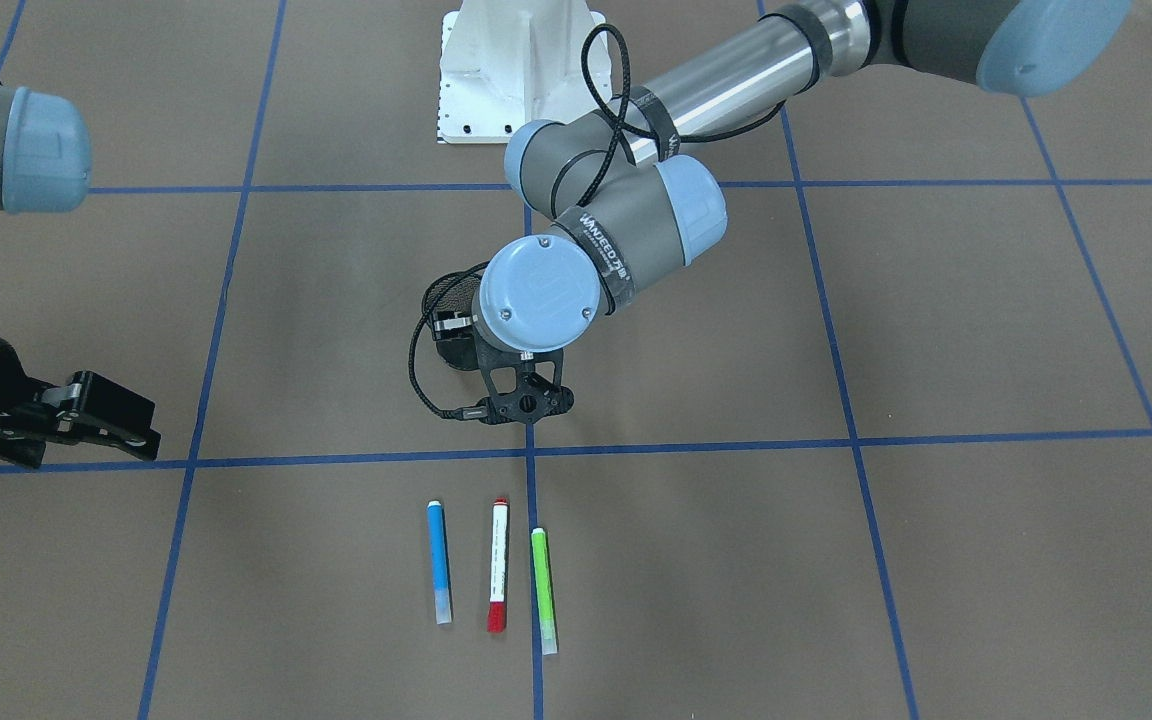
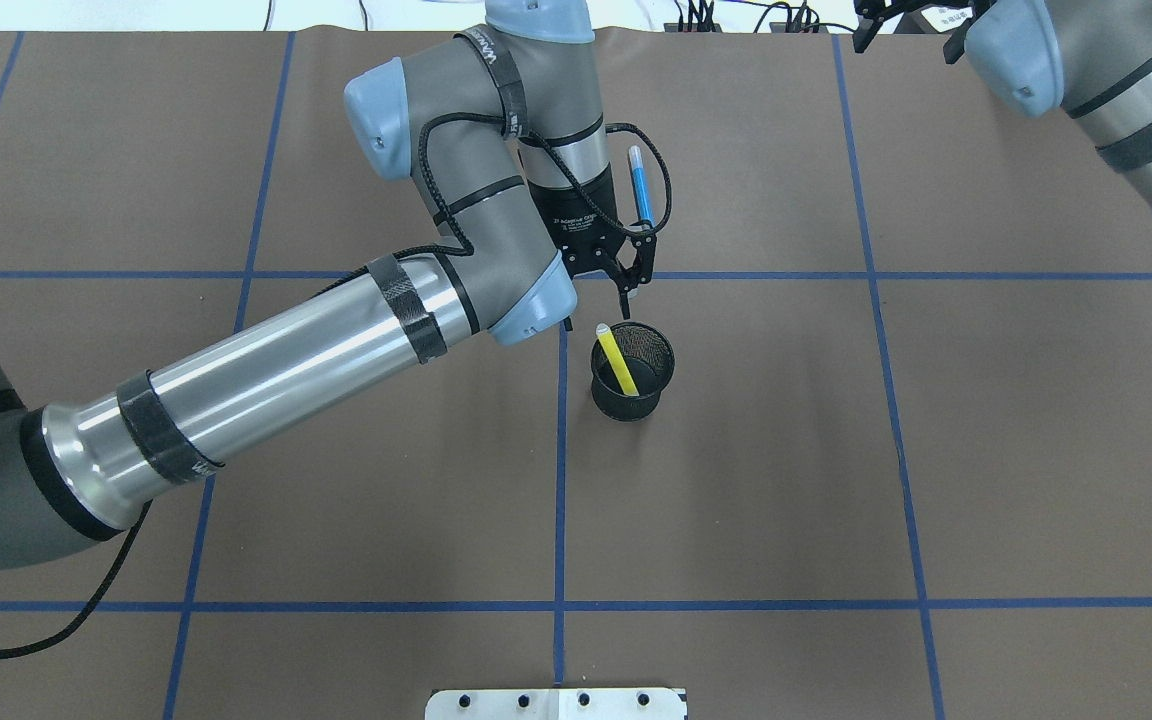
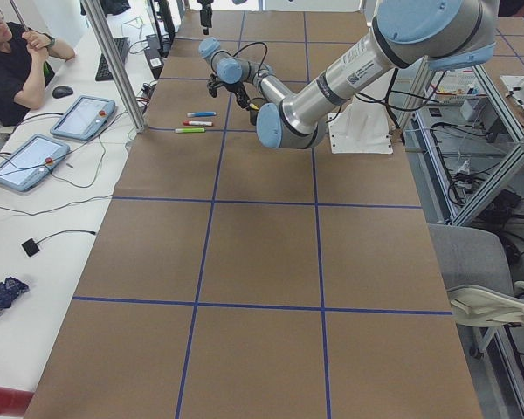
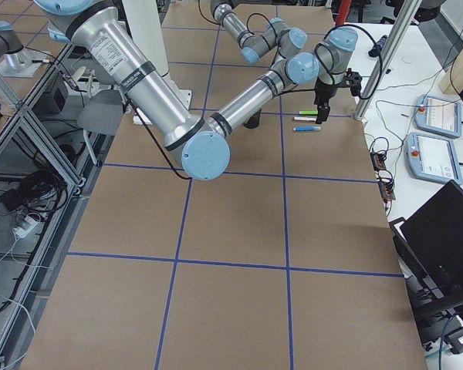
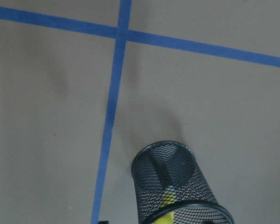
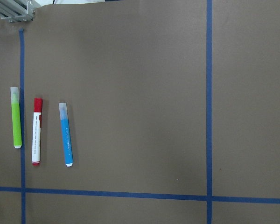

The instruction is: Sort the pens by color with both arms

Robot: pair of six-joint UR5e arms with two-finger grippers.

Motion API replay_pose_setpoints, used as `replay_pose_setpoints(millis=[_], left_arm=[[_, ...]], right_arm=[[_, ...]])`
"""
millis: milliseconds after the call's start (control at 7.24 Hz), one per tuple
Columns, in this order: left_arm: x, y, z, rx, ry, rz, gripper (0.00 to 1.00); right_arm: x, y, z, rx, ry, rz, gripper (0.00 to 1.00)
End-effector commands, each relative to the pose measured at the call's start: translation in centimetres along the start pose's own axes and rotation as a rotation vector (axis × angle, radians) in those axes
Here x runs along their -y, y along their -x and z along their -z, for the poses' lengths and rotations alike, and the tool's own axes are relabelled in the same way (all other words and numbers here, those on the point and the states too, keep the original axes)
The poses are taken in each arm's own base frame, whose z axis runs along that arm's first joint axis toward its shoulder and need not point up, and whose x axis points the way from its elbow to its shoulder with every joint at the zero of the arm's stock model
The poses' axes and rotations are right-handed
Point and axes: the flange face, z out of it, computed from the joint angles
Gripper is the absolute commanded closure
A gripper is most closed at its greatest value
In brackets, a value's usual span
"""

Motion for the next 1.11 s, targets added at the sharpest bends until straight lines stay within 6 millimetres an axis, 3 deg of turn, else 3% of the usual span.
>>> replay_pose_setpoints(millis=[0, 553, 967], left_arm=[[-0.10, -0.11, 0.03, -0.001, 0.000, -0.002, 0.43], [-0.01, -0.08, -0.04, -0.001, -0.002, -0.018, 0.44], [-0.12, -0.39, 0.14, -0.003, -0.003, -0.021, 0.51]], right_arm=[[0.00, -0.04, -0.03, -0.001, 0.001, -0.001, 0.00], [-0.06, 0.22, -0.20, -0.004, 0.000, 0.004, 0.00], [-0.07, 0.35, -0.22, -0.004, -0.001, 0.006, 0.00]])
